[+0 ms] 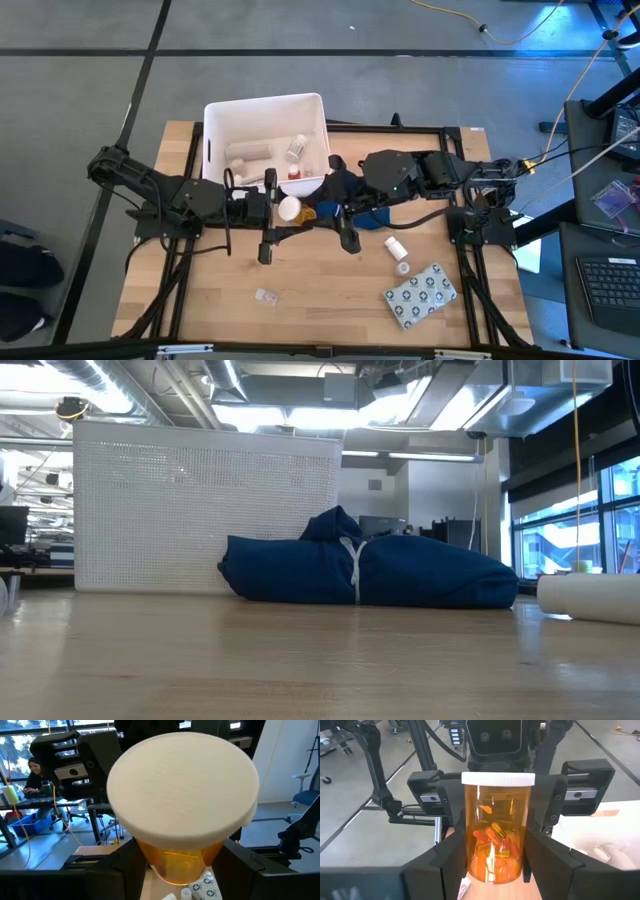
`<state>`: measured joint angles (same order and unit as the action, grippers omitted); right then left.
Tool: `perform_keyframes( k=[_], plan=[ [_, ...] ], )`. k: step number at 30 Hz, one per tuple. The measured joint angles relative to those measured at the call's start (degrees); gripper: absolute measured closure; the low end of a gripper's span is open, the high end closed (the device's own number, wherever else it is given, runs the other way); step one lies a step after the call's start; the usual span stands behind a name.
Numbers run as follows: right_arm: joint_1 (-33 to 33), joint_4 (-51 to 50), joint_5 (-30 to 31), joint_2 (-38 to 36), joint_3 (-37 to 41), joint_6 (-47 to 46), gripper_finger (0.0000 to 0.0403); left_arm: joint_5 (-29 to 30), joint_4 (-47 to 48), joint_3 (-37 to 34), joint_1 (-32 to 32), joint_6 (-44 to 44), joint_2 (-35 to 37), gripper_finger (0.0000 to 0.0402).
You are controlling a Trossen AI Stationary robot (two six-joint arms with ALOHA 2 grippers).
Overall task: Pick & place medical supplies in basket/bin
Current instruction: Put the orange pill bottle into the white container
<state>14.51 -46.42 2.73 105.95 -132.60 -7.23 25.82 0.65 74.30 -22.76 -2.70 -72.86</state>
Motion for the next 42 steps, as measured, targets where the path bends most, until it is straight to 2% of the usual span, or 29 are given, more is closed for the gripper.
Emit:
perform_keyframes(
  k=[29, 37, 42],
  plan=[
    [0.1, 3.1, 0.9, 1.0, 0.1, 3.1, 0.0203, 0.2, -0.5, 0.1, -0.1, 0.4, 0.1, 0.0216],
    [0.1, 2.6, 1.1, 1.3, 0.3, 3.3, 0.0241, 0.0, 2.1, 0.1, 0.1, 1.5, -0.1, 0.0189],
    [0.0, 1.8, 1.1, 1.3, 0.2, 3.0, 0.0249, 0.2, 2.5, 0.1, 0.1, 2.0, -0.1, 0.0191]
  ],
)
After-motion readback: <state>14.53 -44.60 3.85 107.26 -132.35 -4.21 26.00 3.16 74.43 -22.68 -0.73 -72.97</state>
